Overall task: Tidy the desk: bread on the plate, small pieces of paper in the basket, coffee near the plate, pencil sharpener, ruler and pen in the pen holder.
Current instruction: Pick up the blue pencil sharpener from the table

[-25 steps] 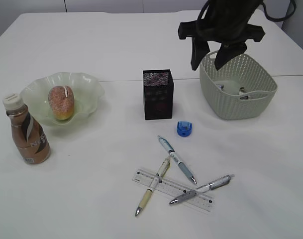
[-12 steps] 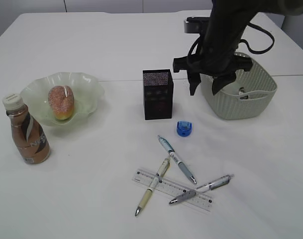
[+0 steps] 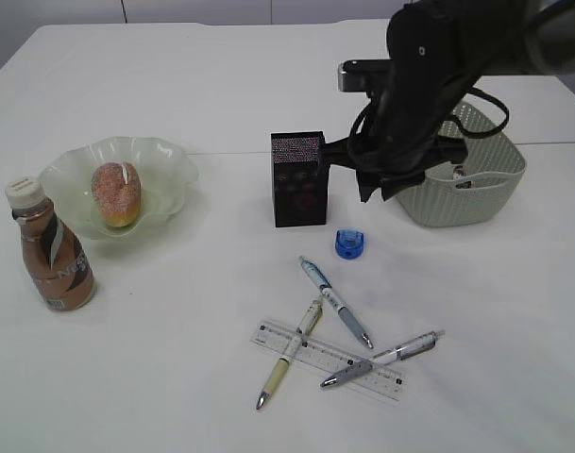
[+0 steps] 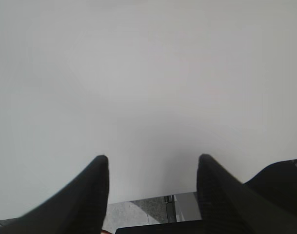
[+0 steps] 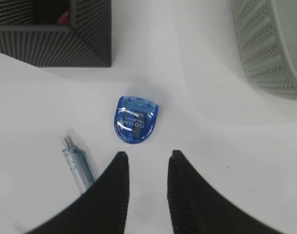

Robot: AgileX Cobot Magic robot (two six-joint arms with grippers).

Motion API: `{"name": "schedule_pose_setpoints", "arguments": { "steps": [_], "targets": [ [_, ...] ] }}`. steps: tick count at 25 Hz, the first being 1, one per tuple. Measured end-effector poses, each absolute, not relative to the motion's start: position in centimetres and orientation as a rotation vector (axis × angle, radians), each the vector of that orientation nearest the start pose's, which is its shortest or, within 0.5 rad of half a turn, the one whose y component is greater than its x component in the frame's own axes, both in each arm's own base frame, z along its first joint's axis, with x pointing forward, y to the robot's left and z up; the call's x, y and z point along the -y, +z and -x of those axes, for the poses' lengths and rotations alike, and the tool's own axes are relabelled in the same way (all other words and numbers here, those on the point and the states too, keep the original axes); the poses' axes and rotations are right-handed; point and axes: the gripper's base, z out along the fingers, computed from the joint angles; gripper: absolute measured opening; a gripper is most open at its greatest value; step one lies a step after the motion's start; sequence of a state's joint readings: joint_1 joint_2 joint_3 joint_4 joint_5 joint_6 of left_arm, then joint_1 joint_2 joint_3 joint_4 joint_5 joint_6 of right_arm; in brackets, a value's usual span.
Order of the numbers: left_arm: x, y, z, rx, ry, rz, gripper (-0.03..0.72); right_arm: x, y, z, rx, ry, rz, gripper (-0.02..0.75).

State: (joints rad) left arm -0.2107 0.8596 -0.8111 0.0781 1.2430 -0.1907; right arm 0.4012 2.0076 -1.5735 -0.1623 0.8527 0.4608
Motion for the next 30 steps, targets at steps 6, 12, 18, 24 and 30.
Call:
{"name": "schedule_pose_setpoints", "arguments": {
  "steps": [6,12,18,24,30],
  "targets": [
    [2.0,30.9,-12.6,-2.766,0.007,-0.044,0.412,-15.0,24.0,-39.1,-2.668,0.016,0.015,0.221],
    [2.0,30.9,-12.6,-2.766,0.009,-0.044,0.412,-13.8,25.3,-35.2,-2.459,0.173,0.027,0.219],
    [2.0,30.9,-12.6,-2.766,0.009,-0.044,0.412,-13.3,22.8,-31.9,-2.277,0.317,0.130,0.220],
    [2.0,30.9,-12.6,-2.766,0.013,-0.045,0.408,-13.4,19.3,-32.1,-2.362,0.294,0.146,0.225],
    [2.0,30.9,-12.6,-2.766,0.012,-0.045,0.408,-14.2,16.7,-33.1,-2.374,0.370,0.062,0.387]
  ]
}}
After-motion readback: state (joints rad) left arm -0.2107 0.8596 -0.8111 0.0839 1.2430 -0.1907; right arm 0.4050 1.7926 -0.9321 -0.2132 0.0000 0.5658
